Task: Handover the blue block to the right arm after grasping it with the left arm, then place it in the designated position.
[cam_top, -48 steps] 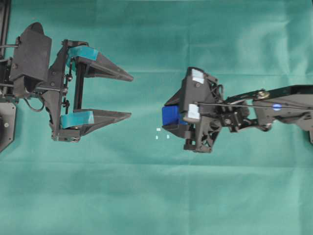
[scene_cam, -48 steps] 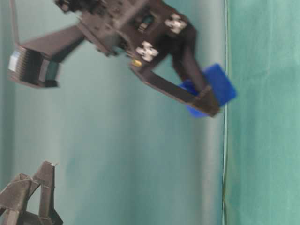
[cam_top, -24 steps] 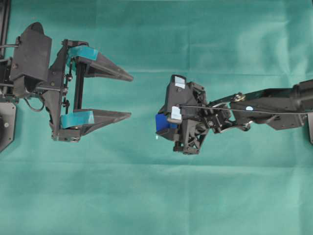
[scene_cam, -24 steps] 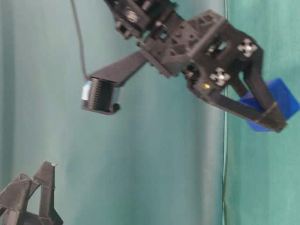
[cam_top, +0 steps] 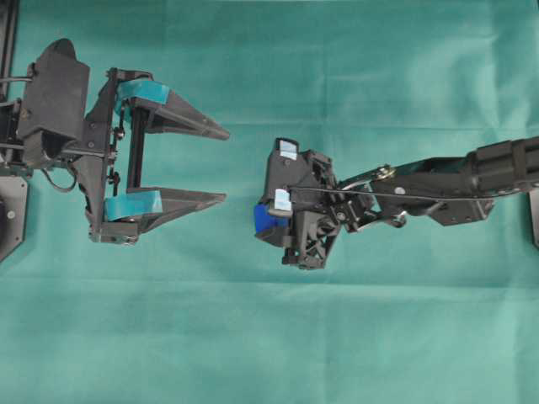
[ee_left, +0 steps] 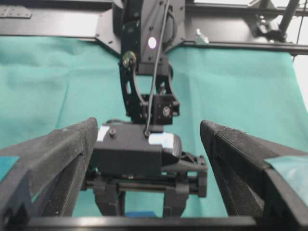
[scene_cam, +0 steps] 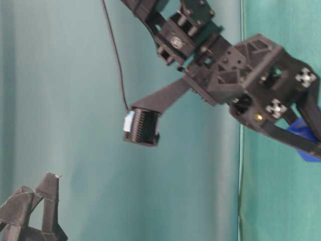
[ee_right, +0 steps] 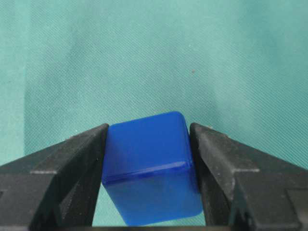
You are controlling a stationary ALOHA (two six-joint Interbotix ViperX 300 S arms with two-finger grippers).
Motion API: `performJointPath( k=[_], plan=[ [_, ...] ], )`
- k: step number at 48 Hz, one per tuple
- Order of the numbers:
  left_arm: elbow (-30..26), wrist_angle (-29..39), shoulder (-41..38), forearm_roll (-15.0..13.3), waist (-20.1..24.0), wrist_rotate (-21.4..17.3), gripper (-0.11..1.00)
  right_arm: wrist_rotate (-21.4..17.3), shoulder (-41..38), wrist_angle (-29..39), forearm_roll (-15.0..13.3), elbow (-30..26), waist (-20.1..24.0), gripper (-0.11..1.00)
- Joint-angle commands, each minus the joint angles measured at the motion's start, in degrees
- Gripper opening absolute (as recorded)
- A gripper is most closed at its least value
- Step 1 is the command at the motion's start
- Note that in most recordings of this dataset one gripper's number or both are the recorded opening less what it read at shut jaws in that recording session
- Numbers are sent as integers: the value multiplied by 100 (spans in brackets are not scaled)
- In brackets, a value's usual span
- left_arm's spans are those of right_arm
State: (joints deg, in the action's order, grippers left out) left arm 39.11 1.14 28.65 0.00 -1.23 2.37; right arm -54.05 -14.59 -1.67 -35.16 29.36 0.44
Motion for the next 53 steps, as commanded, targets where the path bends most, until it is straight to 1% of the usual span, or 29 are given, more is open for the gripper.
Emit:
performJointPath(
  k=[1, 23, 32, 39, 53],
  plan=[
    [-123, -26, 26, -9, 9, 0, 99, -9, 26, -62, 9, -185, -18, 57],
    [-123, -26, 26, -9, 9, 0, 99, -9, -70, -44, 9, -202, -18, 57],
    [-123, -26, 26, -9, 9, 0, 99, 35, -62, -35, -105, -176, 9, 57],
    [-123, -26, 26, 0, 9, 0, 99, 35, -62, -35, -141, -176, 44, 57],
    [-123, -26, 26, -9, 9, 0, 99, 0, -35, -26, -105, -185, 44, 57]
  ],
)
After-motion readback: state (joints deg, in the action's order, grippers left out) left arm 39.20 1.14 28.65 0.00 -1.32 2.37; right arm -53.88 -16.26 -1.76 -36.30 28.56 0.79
